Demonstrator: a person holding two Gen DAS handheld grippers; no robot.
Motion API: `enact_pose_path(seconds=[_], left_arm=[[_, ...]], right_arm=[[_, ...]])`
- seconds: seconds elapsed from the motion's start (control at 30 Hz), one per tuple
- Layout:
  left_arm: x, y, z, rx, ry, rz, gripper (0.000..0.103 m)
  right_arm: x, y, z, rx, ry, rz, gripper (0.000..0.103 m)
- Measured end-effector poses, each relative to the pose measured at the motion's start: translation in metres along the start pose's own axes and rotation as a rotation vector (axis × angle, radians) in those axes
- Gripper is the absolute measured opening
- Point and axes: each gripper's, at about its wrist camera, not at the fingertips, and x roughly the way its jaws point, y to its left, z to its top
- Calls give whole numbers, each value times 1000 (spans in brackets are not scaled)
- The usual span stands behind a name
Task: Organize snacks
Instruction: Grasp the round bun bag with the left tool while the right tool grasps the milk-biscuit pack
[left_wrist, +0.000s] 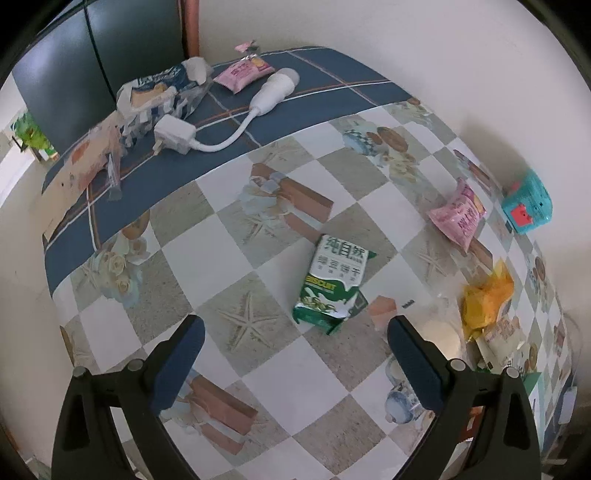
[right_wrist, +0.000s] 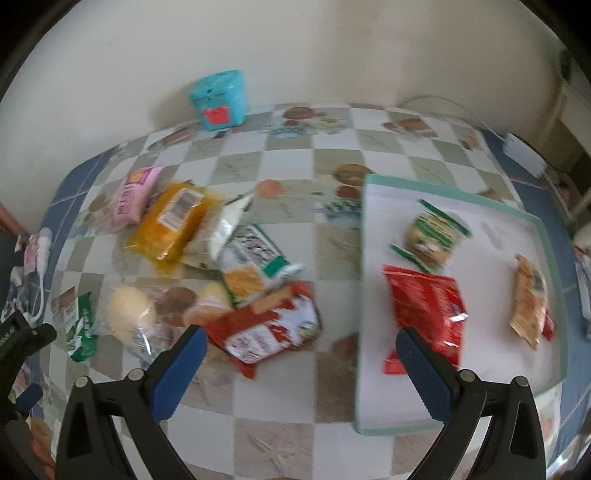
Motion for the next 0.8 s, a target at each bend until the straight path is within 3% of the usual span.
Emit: enact_pose_path(seconds=[0.13, 0.5, 0.8], left_arm=[[4, 1, 2, -10, 16, -9, 99], [31, -41, -15, 99, 124, -57, 99], [37, -45, -22, 62, 157, -79, 99]], right_arm=[[12, 11, 9, -27, 32, 2, 103], [42, 15, 6, -151, 116, 40, 103], [57, 15, 1, -188, 127, 105, 103]])
